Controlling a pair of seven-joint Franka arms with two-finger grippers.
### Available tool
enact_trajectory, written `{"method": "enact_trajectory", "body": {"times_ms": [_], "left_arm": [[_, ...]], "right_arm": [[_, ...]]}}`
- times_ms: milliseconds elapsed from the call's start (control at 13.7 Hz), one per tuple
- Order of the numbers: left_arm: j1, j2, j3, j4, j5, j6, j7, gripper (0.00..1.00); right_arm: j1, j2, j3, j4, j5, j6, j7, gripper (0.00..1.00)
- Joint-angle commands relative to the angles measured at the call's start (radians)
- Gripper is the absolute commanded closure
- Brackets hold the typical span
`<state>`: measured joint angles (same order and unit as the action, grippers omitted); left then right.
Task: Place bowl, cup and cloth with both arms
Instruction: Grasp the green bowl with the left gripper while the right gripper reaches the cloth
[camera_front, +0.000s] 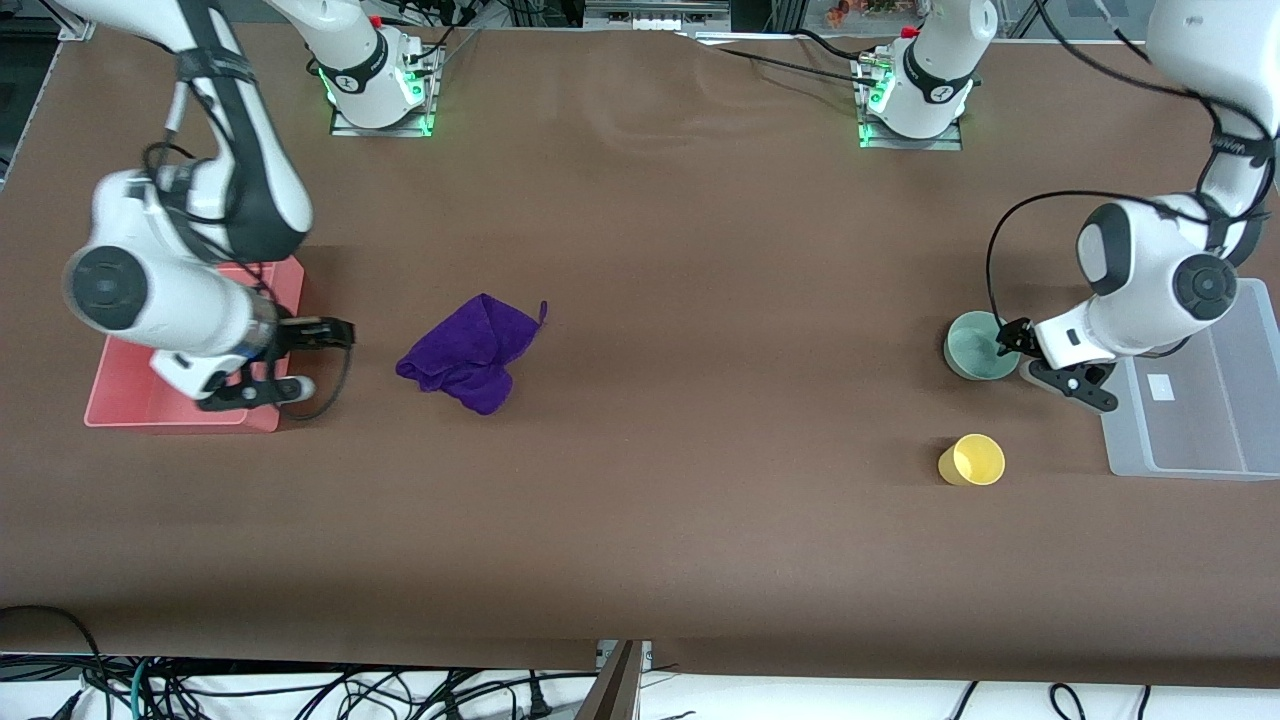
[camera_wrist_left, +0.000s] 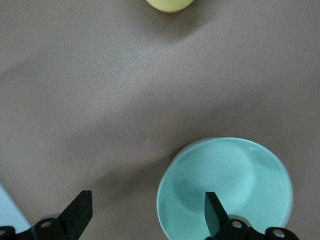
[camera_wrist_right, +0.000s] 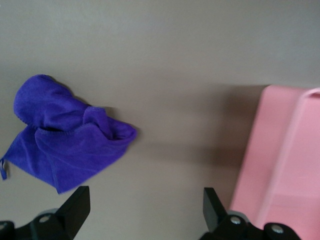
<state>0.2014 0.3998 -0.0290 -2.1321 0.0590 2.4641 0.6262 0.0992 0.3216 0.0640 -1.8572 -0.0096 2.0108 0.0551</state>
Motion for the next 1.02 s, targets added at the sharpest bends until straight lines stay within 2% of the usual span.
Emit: {"method": "enact_trajectory", "body": {"times_ms": [0,73,146,438,584,730,876,949], "left_arm": [[0.009,0.039,-0.011,0.011,0.004,0.024,0.043,0.64],[0.013,0.040,-0.012,0.011,0.002,0.021,0.055,0.89],[0.013,0.040,-0.014,0.012,0.002,0.019,0.056,1.00],[0.015,0.040,-0.014,0.017,0.002,0.016,0.056,1.00],[0.016,0.021,-0.016,0.026,0.002,-0.028,0.073,1.00],[0.023,-0.057,-0.016,0.044,-0.005,-0.164,0.089,1.00],[0.036,-0.099,-0.014,0.131,-0.007,-0.336,0.122,1.00],[0.055,-0.098,-0.012,0.202,-0.008,-0.425,0.166,1.00]], "right_arm": [[-0.003,-0.033,0.045,-0.164,0.013,0.164,0.087,0.00],[-0.003,-0.017,0.046,-0.193,0.013,0.222,0.089,0.00],[-0.003,-0.001,0.054,-0.224,0.013,0.282,0.089,0.00],[0.007,0.066,0.080,-0.255,0.013,0.402,0.176,0.00],[0.013,0.112,0.083,-0.255,0.013,0.451,0.189,0.00],[0.028,0.148,0.083,-0.257,0.013,0.505,0.203,0.00],[0.043,0.172,0.083,-0.258,0.013,0.531,0.241,0.00],[0.047,0.181,0.083,-0.264,0.013,0.546,0.243,0.11]]}}
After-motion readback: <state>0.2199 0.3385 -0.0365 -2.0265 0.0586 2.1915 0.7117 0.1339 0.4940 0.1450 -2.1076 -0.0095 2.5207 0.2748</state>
